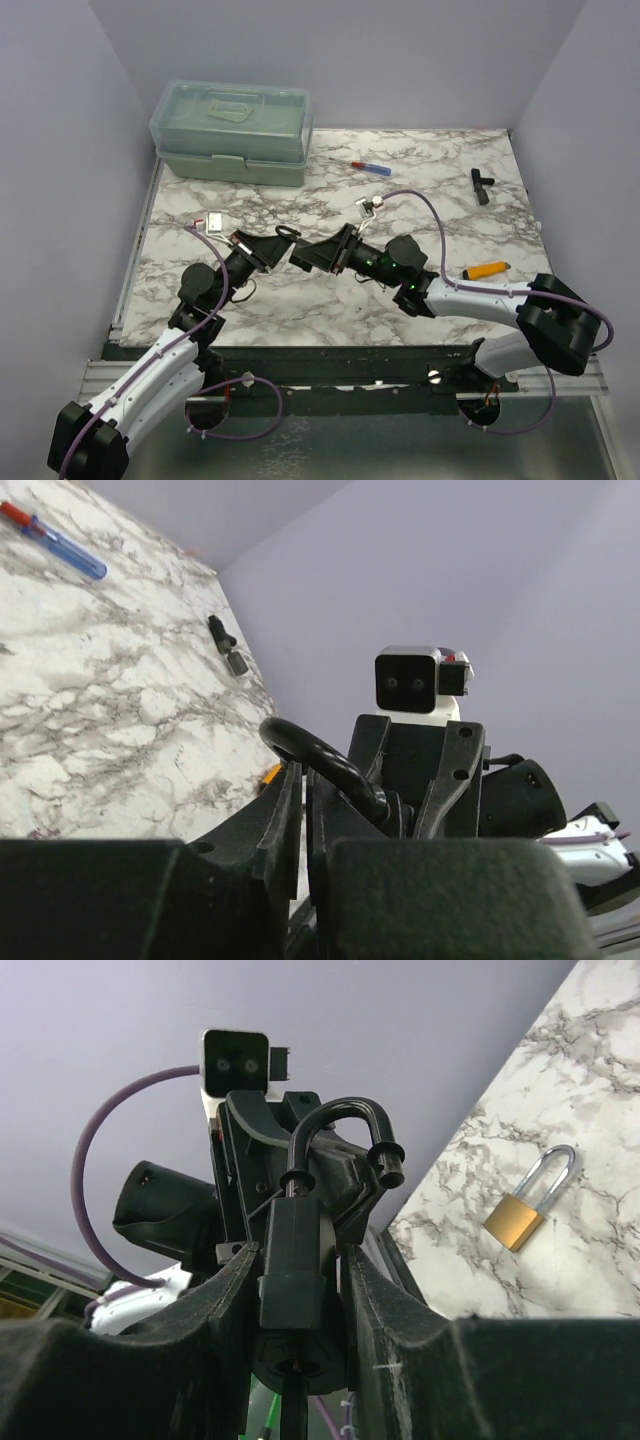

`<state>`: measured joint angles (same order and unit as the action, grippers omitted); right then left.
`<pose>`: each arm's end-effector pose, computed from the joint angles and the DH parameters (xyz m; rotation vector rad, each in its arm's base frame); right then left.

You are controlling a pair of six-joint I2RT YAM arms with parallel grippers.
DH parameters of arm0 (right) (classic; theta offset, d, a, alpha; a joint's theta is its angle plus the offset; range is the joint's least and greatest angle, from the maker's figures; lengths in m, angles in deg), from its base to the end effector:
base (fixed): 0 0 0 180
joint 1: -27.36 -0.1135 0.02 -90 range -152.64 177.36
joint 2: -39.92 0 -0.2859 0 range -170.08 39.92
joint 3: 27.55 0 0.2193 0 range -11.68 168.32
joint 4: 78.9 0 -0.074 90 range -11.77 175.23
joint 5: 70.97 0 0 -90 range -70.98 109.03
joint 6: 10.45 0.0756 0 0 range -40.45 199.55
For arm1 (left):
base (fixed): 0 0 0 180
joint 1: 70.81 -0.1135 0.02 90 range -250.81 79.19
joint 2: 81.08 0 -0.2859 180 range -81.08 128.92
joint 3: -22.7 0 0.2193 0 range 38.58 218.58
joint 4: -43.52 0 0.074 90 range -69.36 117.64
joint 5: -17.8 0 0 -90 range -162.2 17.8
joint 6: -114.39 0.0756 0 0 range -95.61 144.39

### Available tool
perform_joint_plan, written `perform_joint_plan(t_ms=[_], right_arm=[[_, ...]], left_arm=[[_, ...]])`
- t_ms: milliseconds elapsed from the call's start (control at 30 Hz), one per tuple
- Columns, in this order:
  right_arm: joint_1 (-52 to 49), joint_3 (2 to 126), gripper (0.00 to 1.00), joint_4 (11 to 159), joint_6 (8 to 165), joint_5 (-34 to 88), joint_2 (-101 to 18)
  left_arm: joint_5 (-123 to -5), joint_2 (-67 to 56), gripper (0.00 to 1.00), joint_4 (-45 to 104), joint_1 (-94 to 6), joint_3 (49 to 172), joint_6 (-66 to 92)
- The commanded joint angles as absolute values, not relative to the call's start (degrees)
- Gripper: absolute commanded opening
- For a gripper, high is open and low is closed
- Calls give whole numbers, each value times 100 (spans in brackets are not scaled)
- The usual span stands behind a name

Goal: Unlock with the key

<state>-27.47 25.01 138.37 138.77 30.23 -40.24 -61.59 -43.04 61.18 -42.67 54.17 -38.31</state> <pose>0.1674 0.2631 0.3185 -0.1286 1.6600 1.7321 0.1330 -0.0869 0.2931 -0.2900 1.5139 -1.4254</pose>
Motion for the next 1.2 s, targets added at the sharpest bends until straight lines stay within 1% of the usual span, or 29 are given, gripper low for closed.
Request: perform_joint_plan(t_ms=[0,200,400,433,600,633,700,867,1167], right_arm=[[-2564,2500,0,14449,14225,3225,-3918],[-1994,2351,0,14444,14594,3224,-3778],[-1705,2302,0,14121,14319,3276,-3619],[-1703,2277,0,14091,14274,3284,-3599],[-1702,2183,0,14103,14090,3605,-3646],[-1698,2169,0,14116,14078,3681,-3660],[-1695,2113,0,14150,14039,3835,-3685],[-1701,1940,0,14218,14046,4012,-3689],[-1702,1956,0,14339,14066,4204,-3798]], left_arm=[[-6332,-4580,14,6095,-4286,5464,-3206],[-6131,-4818,14,5237,-4287,5499,-3340],[-5752,-5214,14,4651,-4273,5387,-3747],[-5745,-5258,18,4612,-4277,5365,-3870],[-5866,-5045,49,4575,-4280,5524,-4480],[-5867,-4922,53,4570,-4276,5630,-4520],[-5838,-4645,56,4589,-4278,5857,-4611],[-5797,-3965,57,4665,-4271,6287,-4706],[-5818,-3367,51,5022,-4250,6370,-4764]])
